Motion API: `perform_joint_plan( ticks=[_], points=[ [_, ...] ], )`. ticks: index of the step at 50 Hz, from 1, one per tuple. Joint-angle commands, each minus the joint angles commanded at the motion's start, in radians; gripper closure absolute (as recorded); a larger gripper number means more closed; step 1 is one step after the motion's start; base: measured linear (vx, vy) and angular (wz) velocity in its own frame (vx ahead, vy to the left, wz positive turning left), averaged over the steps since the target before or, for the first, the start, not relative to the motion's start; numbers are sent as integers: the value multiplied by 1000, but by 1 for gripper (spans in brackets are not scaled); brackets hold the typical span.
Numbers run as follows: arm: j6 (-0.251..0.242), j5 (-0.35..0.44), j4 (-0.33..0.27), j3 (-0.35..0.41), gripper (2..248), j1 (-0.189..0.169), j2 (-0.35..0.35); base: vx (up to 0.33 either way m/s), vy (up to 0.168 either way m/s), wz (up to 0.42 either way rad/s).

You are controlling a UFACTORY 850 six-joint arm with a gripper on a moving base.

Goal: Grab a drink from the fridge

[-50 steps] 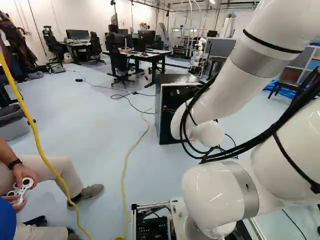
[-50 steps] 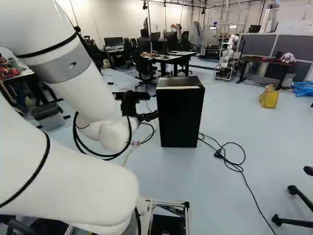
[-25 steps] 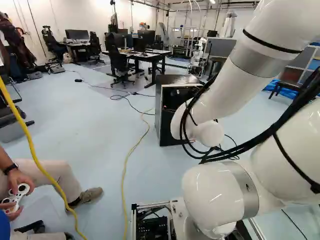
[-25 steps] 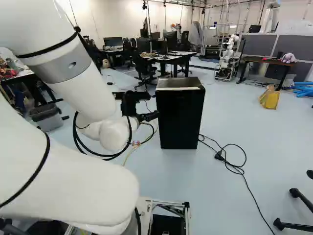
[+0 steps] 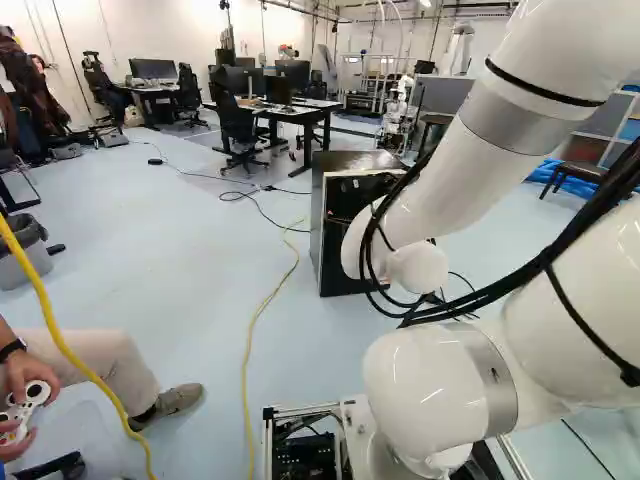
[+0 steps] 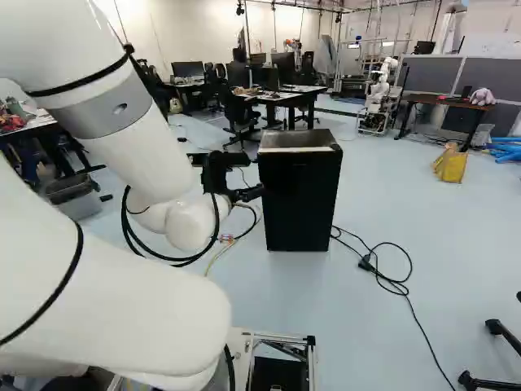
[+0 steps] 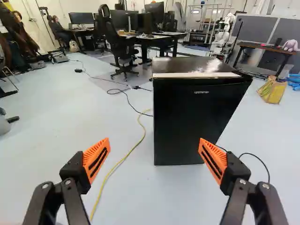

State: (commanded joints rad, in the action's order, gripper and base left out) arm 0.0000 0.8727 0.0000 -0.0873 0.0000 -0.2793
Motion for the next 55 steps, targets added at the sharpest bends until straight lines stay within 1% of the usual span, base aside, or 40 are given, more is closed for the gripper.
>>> perform_joint_plan(
  ticks=[55],
  points=[
    [0, 0, 0, 0, 3, 0, 0, 65, 0, -4]
  ],
)
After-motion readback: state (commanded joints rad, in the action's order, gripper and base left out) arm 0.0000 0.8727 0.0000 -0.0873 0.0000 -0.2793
